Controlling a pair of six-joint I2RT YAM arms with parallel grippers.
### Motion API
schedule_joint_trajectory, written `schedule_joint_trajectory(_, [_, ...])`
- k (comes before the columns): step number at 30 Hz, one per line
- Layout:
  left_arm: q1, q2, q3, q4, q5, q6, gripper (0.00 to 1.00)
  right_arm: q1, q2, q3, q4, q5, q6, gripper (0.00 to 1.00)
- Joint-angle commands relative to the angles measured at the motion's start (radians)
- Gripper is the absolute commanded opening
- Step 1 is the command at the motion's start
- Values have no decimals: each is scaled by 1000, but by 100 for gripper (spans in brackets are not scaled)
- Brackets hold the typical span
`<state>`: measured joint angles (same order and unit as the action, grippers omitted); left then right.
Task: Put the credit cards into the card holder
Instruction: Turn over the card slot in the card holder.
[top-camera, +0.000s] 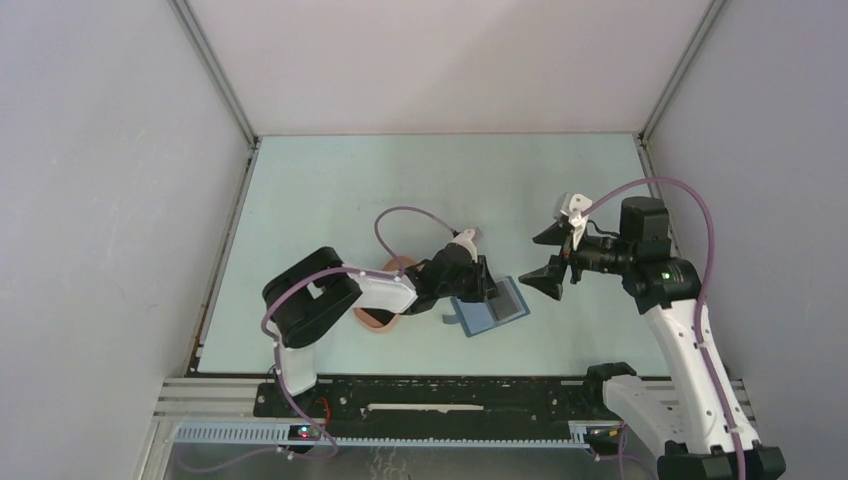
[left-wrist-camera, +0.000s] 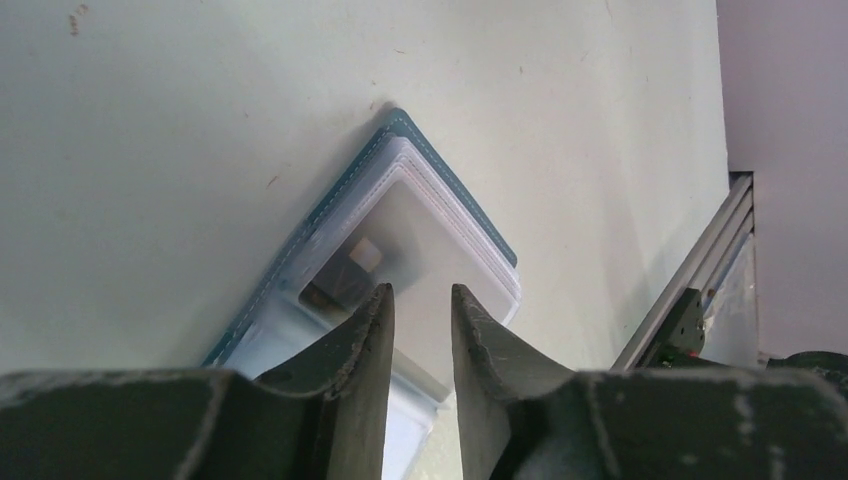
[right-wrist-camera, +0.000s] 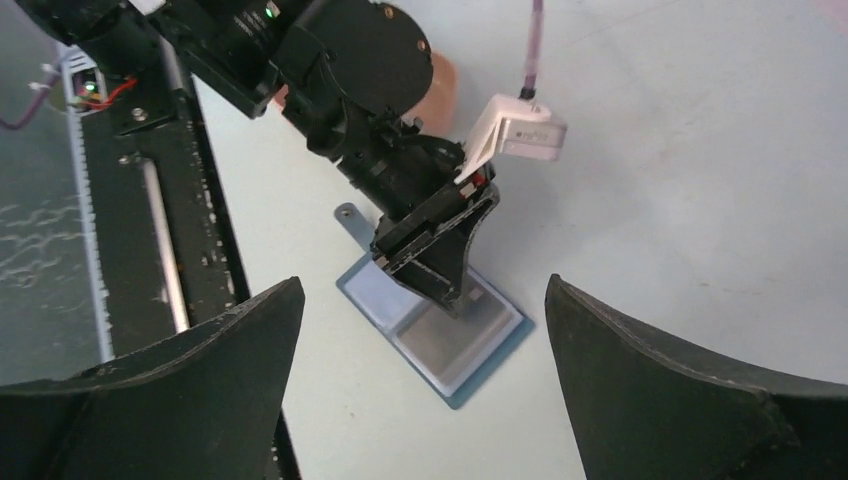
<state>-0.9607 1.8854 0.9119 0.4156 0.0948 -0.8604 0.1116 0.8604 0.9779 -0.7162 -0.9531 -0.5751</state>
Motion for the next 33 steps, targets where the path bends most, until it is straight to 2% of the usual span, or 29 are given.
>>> schedule_joint_trajectory(1, [5,-155,-32,-45,-40,104,35,-4,38,-7,0,-85,38,100])
schedule_joint_trajectory(5, [3,-318,-82,-98,-80,178,41,-4,20,-30,-2,-85,26,100])
schedule_joint_trajectory(11, [4,-571,-108,-290,-190,280,44,-6,1,-33,-3,-46,21,100])
schedule_joint_trajectory(19, [9,-801,41,-645,-341,470,78,3,2,-36,12,-4,27,100])
schedule_joint_trajectory(24, [28,-930,22,-726,-477,535,100,38,14,-36,4,12,14,100])
schedule_joint_trajectory(33, [65,-1173,-132,-797,-596,508,100,53,15,-36,-14,24,-8,100])
